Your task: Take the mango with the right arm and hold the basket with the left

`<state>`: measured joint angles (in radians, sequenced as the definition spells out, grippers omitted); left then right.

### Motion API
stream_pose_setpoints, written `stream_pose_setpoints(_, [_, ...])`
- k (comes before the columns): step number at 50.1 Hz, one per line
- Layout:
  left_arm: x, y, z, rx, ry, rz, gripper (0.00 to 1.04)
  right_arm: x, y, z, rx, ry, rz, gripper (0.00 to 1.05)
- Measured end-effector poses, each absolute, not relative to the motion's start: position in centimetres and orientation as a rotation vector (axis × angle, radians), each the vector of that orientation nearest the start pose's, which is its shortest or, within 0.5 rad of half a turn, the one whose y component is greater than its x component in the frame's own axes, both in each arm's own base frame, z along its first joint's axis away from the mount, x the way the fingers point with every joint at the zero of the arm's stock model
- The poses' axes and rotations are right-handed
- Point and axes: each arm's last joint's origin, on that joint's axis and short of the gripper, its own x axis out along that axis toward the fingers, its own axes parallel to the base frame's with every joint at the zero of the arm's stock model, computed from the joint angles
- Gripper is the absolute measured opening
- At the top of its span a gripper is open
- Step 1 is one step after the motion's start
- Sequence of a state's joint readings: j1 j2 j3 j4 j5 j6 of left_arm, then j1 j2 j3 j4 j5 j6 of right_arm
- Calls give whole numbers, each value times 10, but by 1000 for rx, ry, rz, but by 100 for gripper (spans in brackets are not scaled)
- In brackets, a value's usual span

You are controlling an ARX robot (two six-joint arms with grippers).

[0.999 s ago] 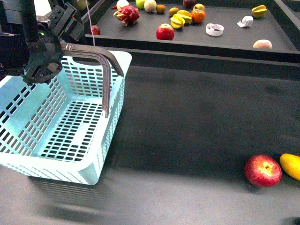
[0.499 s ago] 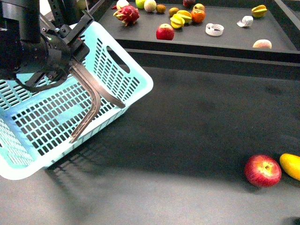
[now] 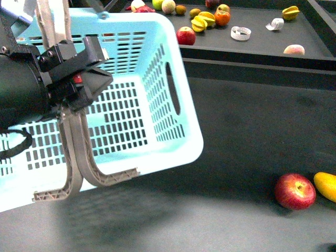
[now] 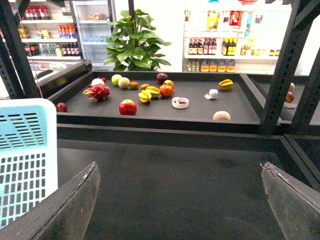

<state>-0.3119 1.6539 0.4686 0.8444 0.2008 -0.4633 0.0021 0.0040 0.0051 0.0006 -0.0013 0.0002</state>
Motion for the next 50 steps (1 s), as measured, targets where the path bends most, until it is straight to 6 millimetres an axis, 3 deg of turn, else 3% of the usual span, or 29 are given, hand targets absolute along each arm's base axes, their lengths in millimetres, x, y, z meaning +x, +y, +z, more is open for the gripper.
stream_pose_setpoints(18, [244, -118, 148, -398, 403, -610, 17, 98, 0, 165, 0, -2, 3, 96])
stream_pose_setpoints(42, [242, -118, 147, -368, 388, -591, 17, 98, 0, 165, -1, -2, -1, 96])
stream_pose_setpoints(46, [242, -118, 147, -367, 390, -599, 17, 105, -5, 169, -4, -21, -319, 96])
stream_pose_setpoints(50, [242, -118, 147, -367, 390, -599, 17, 116, -17, 166, -15, 15, -420, 96])
